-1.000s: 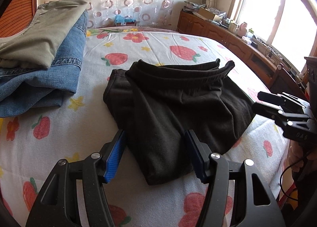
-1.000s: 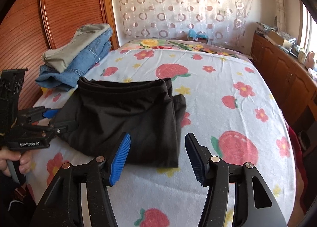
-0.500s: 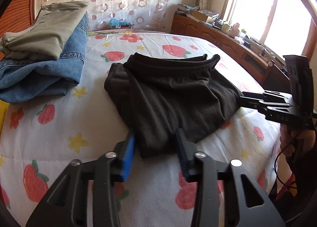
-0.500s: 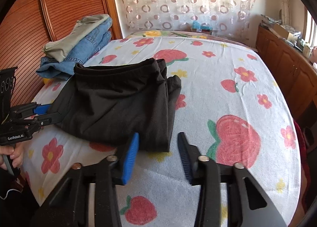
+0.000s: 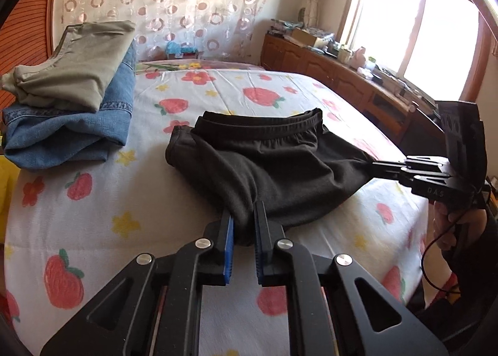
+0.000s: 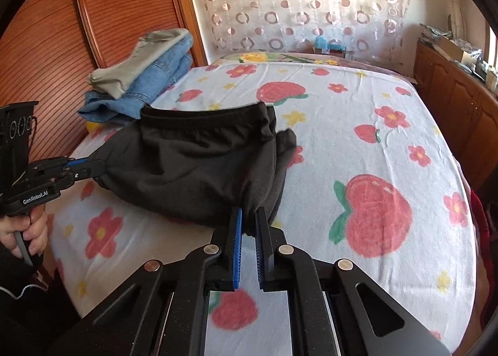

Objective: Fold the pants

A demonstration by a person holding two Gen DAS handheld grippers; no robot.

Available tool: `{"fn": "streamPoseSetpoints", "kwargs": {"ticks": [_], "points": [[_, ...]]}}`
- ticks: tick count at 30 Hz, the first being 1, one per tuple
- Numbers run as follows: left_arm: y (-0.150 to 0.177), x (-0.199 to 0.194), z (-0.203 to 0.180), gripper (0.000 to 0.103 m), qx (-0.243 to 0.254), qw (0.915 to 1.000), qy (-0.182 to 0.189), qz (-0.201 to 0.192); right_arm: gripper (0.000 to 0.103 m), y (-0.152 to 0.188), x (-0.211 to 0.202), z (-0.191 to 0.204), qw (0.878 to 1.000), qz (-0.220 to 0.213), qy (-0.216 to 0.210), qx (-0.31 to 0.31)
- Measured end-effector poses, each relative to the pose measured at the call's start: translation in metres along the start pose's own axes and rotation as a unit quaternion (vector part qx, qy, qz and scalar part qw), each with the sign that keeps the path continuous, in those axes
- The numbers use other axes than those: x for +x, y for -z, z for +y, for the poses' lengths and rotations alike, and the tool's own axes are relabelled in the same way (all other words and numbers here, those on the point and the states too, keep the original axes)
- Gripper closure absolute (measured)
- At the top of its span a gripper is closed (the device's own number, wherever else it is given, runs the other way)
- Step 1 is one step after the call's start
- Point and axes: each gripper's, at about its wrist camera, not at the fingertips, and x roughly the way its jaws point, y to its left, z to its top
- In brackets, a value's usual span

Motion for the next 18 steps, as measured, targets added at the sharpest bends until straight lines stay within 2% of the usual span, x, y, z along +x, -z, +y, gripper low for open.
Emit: {"fn": "streamPoseSetpoints", "kwargs": {"ticks": [4, 7, 10, 13, 16, 18], "points": [[0.011, -0.003, -0.002, 0.091, 0.003, 0.9999, 0.005, 0.014, 0.095, 0.014, -0.011, 0.001, 1.000, 0.005, -0.017, 0.004], [0.020, 0.000, -0.004, 0.090, 0.005, 0.9997, -0.005, 0.024, 0.095, 0.022, -0.013, 0.001, 1.000, 0.011, -0.023, 0.007], [0.024, 0.006, -0.006, 0.078, 0.017, 0.9993, -0.021, 0.025, 0.095, 0.027, -0.013, 0.001, 1.000, 0.012, -0.019, 0.002], [0.024, 0.006, -0.005, 0.056, 0.014, 0.9993, -0.028, 0.020, 0.094, 0.026, -0.015, 0.004, 1.000, 0.011, -0.014, -0.002], [0.022, 0.007, -0.002, 0.051, 0.008, 0.9993, -0.024, 0.026, 0.091, 0.026, -0.019, 0.004, 1.000, 0.009, -0.007, -0.002], [0.022, 0.008, -0.001, 0.037, 0.009, 0.9989, -0.036, 0.028, 0.090, 0.026, -0.024, 0.005, 1.000, 0.005, -0.003, -0.002]]}}
